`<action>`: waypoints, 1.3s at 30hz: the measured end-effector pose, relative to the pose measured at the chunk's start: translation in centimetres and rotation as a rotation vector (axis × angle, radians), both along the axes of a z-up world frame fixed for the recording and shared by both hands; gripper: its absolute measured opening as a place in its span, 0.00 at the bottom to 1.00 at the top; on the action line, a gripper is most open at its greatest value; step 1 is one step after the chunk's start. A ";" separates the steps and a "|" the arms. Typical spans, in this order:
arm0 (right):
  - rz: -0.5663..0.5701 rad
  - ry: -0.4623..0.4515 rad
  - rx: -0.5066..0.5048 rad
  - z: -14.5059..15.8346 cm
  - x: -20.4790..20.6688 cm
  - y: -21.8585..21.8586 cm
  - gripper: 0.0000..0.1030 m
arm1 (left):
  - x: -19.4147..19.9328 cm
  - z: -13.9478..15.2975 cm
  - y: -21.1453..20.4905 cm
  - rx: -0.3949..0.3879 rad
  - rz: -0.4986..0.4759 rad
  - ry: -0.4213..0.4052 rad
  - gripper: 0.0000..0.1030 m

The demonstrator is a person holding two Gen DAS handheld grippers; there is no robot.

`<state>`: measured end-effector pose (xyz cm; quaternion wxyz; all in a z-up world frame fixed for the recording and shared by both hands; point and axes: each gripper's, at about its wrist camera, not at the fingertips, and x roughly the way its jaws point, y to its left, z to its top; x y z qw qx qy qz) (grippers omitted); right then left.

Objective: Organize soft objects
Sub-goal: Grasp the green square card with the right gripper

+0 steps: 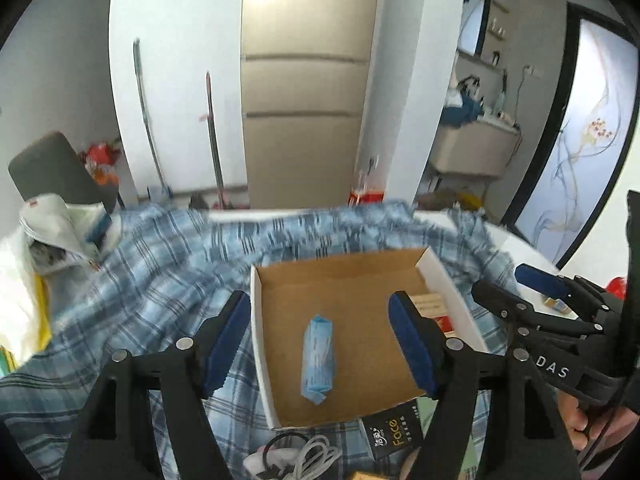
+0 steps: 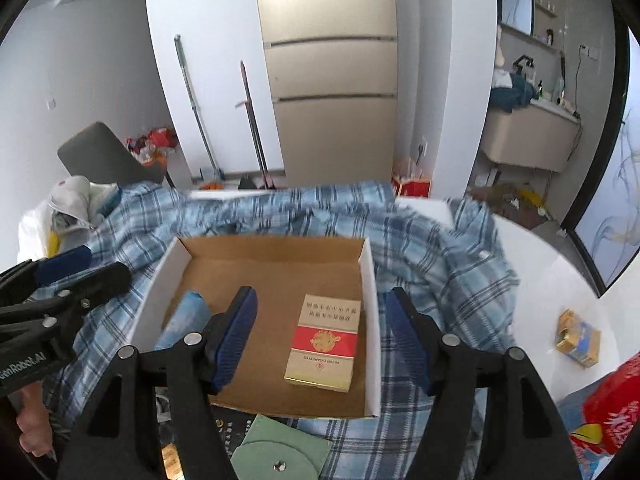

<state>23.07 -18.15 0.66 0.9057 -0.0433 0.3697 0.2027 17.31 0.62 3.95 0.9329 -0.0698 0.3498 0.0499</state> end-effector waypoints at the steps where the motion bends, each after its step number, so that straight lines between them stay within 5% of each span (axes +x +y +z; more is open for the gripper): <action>1: 0.001 -0.010 0.001 0.5 -0.4 -0.2 0.64 | -0.7 0.6 0.0 -0.002 -0.009 -0.019 0.72; 13: -0.023 -0.110 0.038 3.6 -7.7 -1.5 0.66 | -10.3 3.6 -1.5 0.018 -0.123 -0.235 0.83; 17: -0.054 -0.123 0.056 2.8 -9.8 -1.8 0.84 | -12.6 2.9 -1.0 0.013 -0.110 -0.291 0.85; 19: -0.067 -0.121 0.070 2.2 -10.5 -2.0 0.92 | -13.2 2.2 -0.6 0.011 -0.100 -0.295 0.90; 26: -0.068 -0.102 0.048 -0.1 -11.9 -2.0 0.94 | -13.6 -2.2 0.0 0.031 -0.092 -0.275 0.94; 30: -0.064 -0.072 0.066 -2.4 -11.7 -1.9 0.94 | -14.1 -4.7 0.1 0.078 -0.071 -0.329 0.94; 39: -0.050 0.077 0.025 -7.8 -9.6 -1.3 0.94 | -13.1 -6.0 0.2 0.060 -0.107 -0.280 0.94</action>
